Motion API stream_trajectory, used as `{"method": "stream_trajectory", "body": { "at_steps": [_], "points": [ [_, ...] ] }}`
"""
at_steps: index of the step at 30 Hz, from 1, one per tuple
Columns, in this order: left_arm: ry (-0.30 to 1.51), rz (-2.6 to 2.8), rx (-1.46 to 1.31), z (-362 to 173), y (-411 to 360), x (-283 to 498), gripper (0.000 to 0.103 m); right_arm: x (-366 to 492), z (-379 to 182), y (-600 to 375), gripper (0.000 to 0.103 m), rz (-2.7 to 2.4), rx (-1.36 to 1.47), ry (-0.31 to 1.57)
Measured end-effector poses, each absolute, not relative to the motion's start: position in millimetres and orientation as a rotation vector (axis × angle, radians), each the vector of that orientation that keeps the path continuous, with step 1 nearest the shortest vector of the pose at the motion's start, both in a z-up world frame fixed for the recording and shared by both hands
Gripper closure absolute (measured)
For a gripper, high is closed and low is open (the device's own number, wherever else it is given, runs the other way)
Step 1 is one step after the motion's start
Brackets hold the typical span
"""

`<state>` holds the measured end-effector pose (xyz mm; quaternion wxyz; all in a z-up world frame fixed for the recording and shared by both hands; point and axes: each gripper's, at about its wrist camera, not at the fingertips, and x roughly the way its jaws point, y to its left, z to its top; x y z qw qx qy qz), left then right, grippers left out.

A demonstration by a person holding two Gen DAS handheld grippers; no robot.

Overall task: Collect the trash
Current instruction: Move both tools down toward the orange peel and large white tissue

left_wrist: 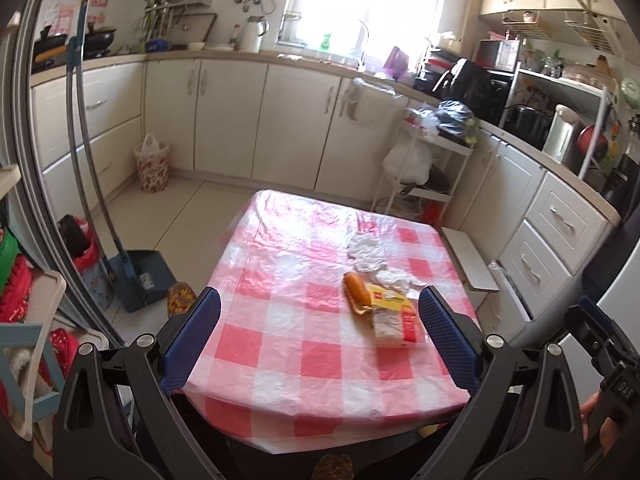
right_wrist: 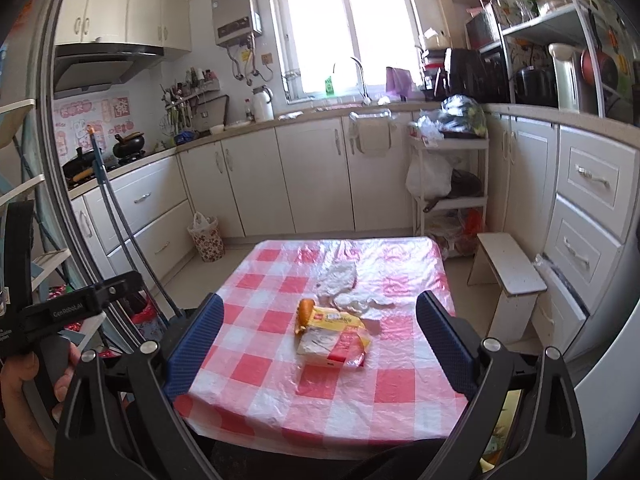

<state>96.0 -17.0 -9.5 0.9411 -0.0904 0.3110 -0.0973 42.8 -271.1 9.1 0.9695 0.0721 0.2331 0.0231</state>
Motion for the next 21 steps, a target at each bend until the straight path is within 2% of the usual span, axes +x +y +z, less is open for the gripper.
{"method": "stream_trajectory", "body": {
  "at_steps": [21],
  "points": [
    [0.861,-0.175,-0.151,-112.4,-41.1,194.9,0.007,198.9,-123.0,-279.5,0.010,0.124,0.079,0.950]
  ]
}}
